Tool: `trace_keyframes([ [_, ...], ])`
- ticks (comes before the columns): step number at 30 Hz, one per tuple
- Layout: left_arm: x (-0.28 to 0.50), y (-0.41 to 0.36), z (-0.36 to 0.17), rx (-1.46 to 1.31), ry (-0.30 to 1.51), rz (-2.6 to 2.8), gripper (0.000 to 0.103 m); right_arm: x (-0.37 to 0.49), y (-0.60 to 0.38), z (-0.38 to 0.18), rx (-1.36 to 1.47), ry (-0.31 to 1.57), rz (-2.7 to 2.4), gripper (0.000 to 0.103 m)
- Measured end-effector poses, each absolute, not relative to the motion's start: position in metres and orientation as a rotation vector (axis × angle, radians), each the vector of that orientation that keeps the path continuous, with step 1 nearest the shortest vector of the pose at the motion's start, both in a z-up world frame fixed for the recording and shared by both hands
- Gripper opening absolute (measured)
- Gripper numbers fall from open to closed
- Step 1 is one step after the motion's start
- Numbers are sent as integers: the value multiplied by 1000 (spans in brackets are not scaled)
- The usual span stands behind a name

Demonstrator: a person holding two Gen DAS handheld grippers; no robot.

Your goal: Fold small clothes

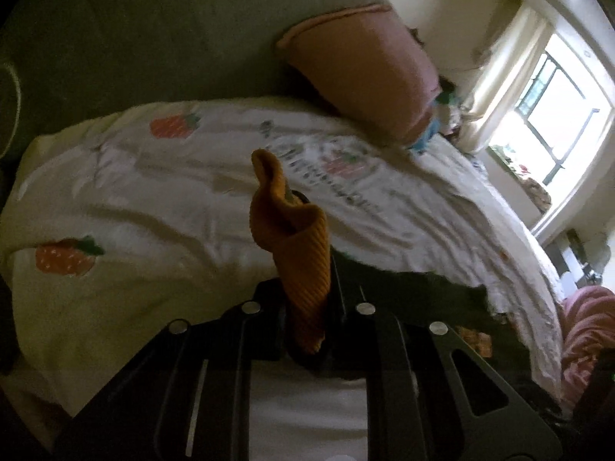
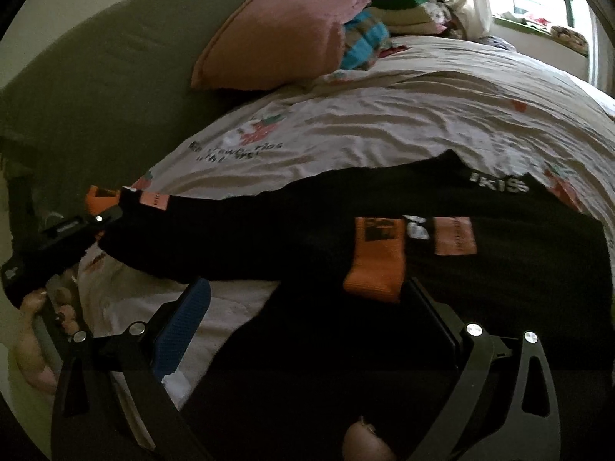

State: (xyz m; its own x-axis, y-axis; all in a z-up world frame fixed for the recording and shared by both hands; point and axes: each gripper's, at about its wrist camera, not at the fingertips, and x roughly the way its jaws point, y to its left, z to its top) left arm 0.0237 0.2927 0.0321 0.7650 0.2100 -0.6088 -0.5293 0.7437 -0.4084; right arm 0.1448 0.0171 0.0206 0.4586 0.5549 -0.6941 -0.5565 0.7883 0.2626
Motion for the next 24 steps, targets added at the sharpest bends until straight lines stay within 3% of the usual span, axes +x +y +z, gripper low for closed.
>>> trace_keyframes([
  [24,56,216,85,-507,547,272,7,145,-88,38,156,793,573,98],
])
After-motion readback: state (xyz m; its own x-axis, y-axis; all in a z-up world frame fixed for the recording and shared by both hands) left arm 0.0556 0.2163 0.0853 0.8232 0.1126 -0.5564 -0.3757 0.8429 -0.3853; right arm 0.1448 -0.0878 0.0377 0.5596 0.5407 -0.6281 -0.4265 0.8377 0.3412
